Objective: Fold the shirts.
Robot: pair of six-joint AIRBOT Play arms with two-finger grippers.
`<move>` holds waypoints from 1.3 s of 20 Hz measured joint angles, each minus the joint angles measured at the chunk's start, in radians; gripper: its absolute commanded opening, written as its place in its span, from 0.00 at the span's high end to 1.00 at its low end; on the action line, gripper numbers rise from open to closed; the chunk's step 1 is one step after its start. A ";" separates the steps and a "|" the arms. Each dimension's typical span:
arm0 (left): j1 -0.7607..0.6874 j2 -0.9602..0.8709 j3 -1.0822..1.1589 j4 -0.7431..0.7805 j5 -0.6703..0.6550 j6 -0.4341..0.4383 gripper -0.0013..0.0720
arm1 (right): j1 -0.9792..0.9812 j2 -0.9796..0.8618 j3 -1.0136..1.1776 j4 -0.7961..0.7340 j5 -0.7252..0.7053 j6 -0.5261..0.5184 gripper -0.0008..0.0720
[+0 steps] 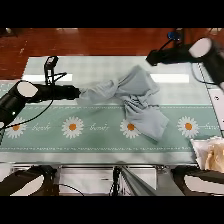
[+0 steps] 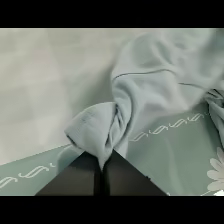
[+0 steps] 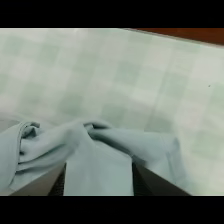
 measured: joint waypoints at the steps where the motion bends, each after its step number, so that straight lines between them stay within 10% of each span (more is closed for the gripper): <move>1: 0.000 0.000 0.001 0.000 -0.004 0.000 0.95 | -0.023 0.041 0.016 -0.039 0.050 0.001 0.35; 6: 0.000 0.000 0.002 0.000 -0.037 0.002 0.95 | -0.201 0.258 -0.069 -0.375 0.439 0.071 0.36; 10: 0.000 0.000 0.002 0.000 -0.052 0.004 0.95 | -0.410 0.491 -0.423 -0.240 0.560 0.051 0.18; 17: 0.000 0.000 0.002 0.000 -0.065 0.004 0.95 | -0.549 0.734 -0.975 0.060 0.533 0.000 0.18; 26: 0.000 0.000 0.002 0.000 -0.072 0.003 0.95 | -0.561 0.634 -1.097 0.263 0.373 -0.004 0.20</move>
